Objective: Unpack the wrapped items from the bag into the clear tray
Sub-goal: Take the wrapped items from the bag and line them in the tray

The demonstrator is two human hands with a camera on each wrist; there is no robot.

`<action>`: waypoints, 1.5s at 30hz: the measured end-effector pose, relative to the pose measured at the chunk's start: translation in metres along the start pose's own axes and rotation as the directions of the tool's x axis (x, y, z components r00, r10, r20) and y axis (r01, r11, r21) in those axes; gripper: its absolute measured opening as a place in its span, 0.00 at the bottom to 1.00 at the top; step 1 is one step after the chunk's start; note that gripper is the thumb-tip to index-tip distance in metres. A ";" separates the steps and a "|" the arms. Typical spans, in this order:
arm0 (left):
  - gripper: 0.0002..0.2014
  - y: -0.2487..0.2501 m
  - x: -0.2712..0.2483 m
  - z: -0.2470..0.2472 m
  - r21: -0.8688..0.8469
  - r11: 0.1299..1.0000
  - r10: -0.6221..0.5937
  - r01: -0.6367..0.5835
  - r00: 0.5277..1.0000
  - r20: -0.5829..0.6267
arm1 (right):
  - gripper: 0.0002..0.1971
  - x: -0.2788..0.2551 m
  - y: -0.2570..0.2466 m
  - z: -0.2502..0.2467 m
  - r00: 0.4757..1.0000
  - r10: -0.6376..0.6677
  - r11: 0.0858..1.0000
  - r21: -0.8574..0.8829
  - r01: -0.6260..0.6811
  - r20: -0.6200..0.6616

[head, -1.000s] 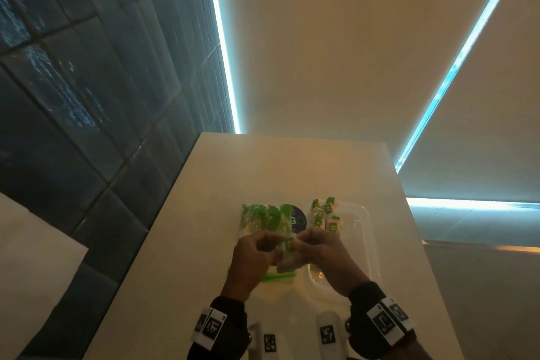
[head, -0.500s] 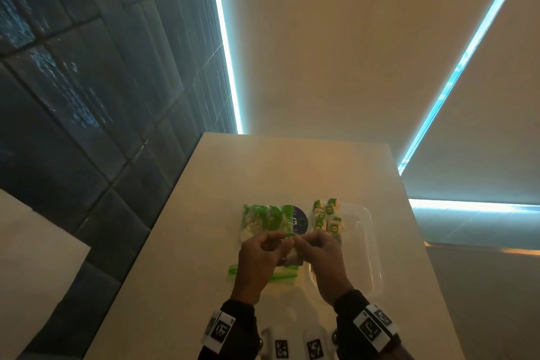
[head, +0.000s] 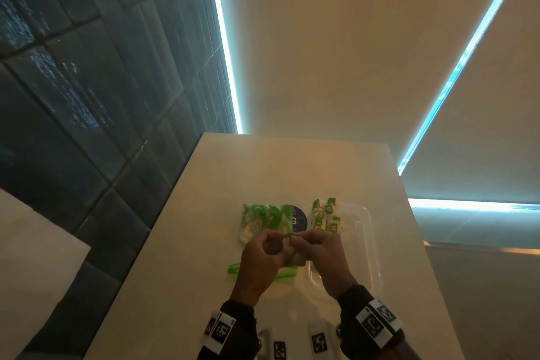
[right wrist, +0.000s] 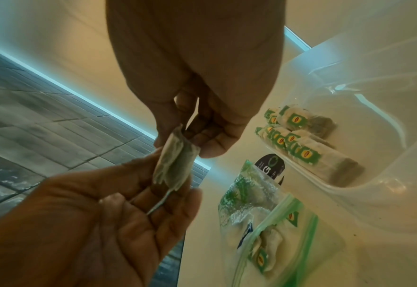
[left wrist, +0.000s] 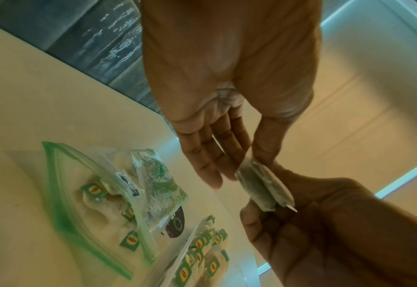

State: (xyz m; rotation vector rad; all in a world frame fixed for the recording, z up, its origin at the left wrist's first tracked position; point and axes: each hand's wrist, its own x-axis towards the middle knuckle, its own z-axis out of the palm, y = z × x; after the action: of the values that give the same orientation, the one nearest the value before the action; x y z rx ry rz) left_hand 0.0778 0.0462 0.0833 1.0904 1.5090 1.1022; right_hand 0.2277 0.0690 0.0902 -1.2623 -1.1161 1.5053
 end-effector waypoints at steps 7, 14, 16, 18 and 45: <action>0.09 0.001 -0.001 -0.002 -0.041 0.997 -0.059 0.062 0.995 0.074 | 0.09 -0.002 0.002 0.000 1.000 -0.027 0.998 0.053 0.026 0.016; 0.06 -0.051 -0.007 -0.013 0.358 0.934 -0.008 -0.007 0.999 0.039 | 0.07 0.002 0.000 -0.009 0.993 -0.008 0.999 0.032 0.011 -0.116; 0.17 -0.081 -0.008 -0.019 0.649 0.758 0.009 -0.063 0.996 0.086 | 0.07 0.004 -0.001 -0.015 0.990 0.002 0.999 0.051 0.005 -0.143; 0.25 -0.103 -0.005 -0.021 0.778 0.611 -0.005 -0.149 0.981 0.192 | 0.07 0.005 -0.001 -0.019 0.990 0.003 0.998 0.060 0.005 -0.144; 0.16 -0.104 0.040 0.001 0.761 0.621 -0.214 0.187 0.975 -0.064 | 0.11 0.004 0.009 -0.025 0.997 0.056 0.995 0.087 -0.051 -0.057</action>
State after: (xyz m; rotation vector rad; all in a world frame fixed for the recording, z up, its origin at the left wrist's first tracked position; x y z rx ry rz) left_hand 0.0590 0.0641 -0.0248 1.4282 2.0886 0.2295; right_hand 0.2517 0.0734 0.0788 -1.2785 -0.9768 1.5289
